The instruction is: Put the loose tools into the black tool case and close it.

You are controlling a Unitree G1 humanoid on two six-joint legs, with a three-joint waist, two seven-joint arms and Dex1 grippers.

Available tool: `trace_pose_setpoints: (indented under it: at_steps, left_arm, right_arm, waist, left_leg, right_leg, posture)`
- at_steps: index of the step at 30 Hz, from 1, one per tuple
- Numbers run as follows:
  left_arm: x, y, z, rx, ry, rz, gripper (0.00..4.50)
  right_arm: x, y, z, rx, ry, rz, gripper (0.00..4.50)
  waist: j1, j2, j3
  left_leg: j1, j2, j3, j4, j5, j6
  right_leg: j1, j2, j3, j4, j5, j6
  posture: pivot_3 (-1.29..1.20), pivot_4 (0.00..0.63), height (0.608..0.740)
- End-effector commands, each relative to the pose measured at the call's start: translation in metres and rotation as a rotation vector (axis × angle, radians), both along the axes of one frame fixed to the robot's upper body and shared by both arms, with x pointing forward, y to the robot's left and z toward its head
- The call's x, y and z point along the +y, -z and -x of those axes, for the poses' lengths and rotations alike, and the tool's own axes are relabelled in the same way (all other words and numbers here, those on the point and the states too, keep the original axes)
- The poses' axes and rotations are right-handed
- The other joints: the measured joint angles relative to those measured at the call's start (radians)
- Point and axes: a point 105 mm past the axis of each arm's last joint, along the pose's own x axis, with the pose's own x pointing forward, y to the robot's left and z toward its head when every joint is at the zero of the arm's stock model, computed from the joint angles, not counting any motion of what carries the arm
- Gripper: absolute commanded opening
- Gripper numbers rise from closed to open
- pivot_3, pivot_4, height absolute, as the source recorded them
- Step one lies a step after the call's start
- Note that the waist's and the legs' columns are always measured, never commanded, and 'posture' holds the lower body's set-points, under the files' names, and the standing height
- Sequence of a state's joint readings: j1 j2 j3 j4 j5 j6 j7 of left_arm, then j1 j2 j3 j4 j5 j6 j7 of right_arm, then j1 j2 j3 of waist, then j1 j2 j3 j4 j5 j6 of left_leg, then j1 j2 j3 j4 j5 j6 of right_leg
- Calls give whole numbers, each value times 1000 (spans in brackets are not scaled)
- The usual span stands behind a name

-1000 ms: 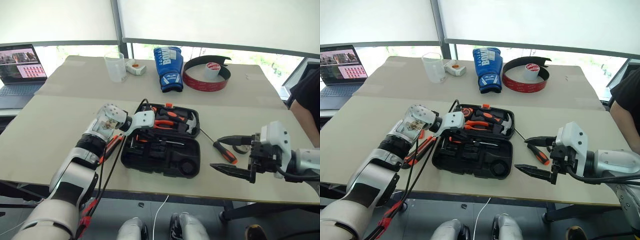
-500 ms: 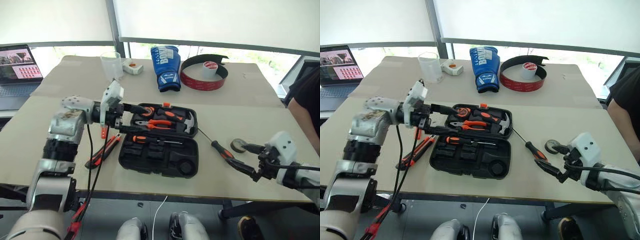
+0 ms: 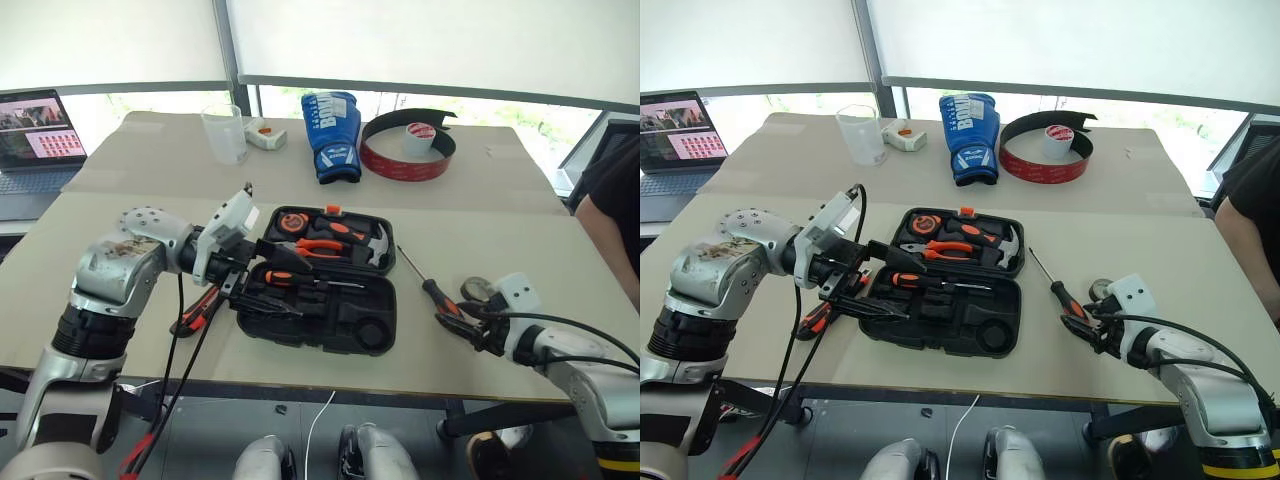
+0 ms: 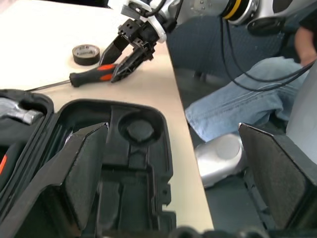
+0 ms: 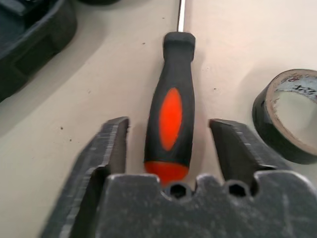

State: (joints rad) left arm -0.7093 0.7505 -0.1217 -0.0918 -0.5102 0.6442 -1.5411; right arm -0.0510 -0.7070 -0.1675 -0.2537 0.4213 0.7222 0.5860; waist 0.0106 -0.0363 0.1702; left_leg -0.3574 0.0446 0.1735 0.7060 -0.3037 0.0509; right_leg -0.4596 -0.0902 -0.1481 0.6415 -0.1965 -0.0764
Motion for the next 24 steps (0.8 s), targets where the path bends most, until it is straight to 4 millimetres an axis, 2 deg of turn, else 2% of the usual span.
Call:
trace_pose_setpoints:
  at_steps: [1,2,5,7,8,9,11,14,16,20,24]
  left_arm:
    - [2,-3,0,-38,-1,-8,4500]
    - [3,-2,1,-36,-3,-13,4500]
    - [12,4,0,-35,-23,-43,4500]
    - [29,6,0,-27,-82,-65,4500]
    - [36,6,0,-21,-111,-72,4500]
    - [41,7,0,-18,-129,-75,4500]
    - [49,9,0,-22,-168,-91,4500]
    - [58,12,3,-20,-215,-102,4500]
    - [62,14,6,-16,-237,-109,4500]
    - [69,16,7,-18,-275,-124,4500]
    - [72,16,4,-32,-300,-129,4500]
  right_arm:
    - [-1,-11,-4,-66,-4,26,1345]
    - [-1,-12,-4,-68,-3,27,1037]
    - [-7,-25,-6,-104,51,4,1003]
    - [6,-76,-16,-239,8,-106,1003]
    - [15,-93,-18,-282,-44,-130,1003]
    - [21,-102,-18,-303,-78,-141,1003]
    - [40,-109,-19,-306,-212,-103,1003]
    - [71,-108,-18,-304,-439,-18,1003]
    - [87,-94,-15,-294,-604,93,1003]
    - [102,-70,-21,-280,-787,249,1003]
    - [111,-64,-34,-319,-864,348,1003]
  waist:
    - [0,0,0]
    - [1,0,0]
    - [-3,0,0]
    - [-13,2,1]
    - [-23,5,3]
    - [-25,6,3]
    - [-22,6,3]
    - [-21,5,3]
    - [-22,5,3]
    - [-18,5,3]
    - [-16,5,3]
  left_leg:
    - [0,0,0,0,0,0]
    - [0,0,0,0,0,0]
    - [0,0,0,0,0,0]
    - [0,0,0,0,0,0]
    - [1,0,1,0,0,0]
    - [0,0,1,0,0,0]
    - [0,0,0,0,1,-1]
    - [2,1,-2,-7,2,-4]
    - [2,1,-2,-8,2,-4]
    - [1,0,-2,-8,2,-4]
    - [-1,0,-2,-4,2,-4]
  right_leg:
    - [0,0,0,0,0,0]
    - [0,0,0,0,0,0]
    - [0,0,0,0,0,0]
    - [0,0,0,0,0,0]
    - [-1,0,1,0,0,0]
    - [-1,0,2,1,0,0]
    - [-1,0,1,1,0,0]
    - [-1,2,1,-1,-1,-1]
    - [-1,3,1,-1,-1,-2]
    - [-1,2,1,-1,-2,-1]
    - [-2,1,0,0,-2,-1]
  posture:
    - [0,150,727]
    - [0,150,727]
    - [0,150,727]
    - [0,150,727]
    - [0,150,727]
    - [0,150,727]
    - [0,150,727]
    - [0,150,727]
    - [0,150,727]
    - [0,150,727]
    - [0,150,727]
